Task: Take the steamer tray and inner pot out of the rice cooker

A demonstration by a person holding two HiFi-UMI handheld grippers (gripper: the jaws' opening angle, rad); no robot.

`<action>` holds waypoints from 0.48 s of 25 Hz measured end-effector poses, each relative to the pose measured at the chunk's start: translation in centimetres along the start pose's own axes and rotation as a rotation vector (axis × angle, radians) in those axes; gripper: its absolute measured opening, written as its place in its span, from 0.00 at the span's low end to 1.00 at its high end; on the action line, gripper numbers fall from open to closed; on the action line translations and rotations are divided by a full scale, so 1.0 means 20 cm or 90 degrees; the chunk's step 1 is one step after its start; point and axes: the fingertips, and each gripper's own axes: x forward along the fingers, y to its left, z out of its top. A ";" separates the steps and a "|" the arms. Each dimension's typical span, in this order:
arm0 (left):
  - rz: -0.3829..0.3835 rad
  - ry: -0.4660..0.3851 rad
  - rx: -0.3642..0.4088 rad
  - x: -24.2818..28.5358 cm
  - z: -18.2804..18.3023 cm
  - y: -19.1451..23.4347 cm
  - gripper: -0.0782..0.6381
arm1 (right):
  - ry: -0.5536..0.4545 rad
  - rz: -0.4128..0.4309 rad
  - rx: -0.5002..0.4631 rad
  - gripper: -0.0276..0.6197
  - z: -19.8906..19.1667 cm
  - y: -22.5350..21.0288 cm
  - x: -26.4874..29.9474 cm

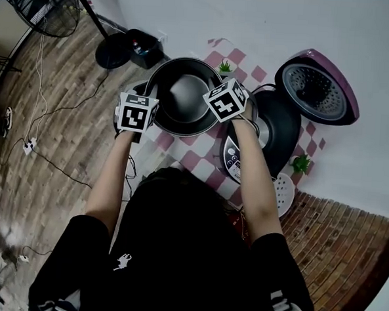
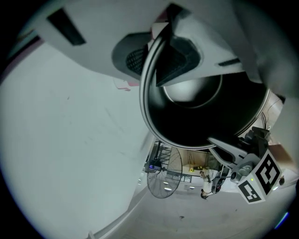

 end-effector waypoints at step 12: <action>0.048 0.044 -0.121 0.02 -0.31 0.02 0.17 | 0.042 0.094 -0.124 0.09 -0.01 0.17 0.22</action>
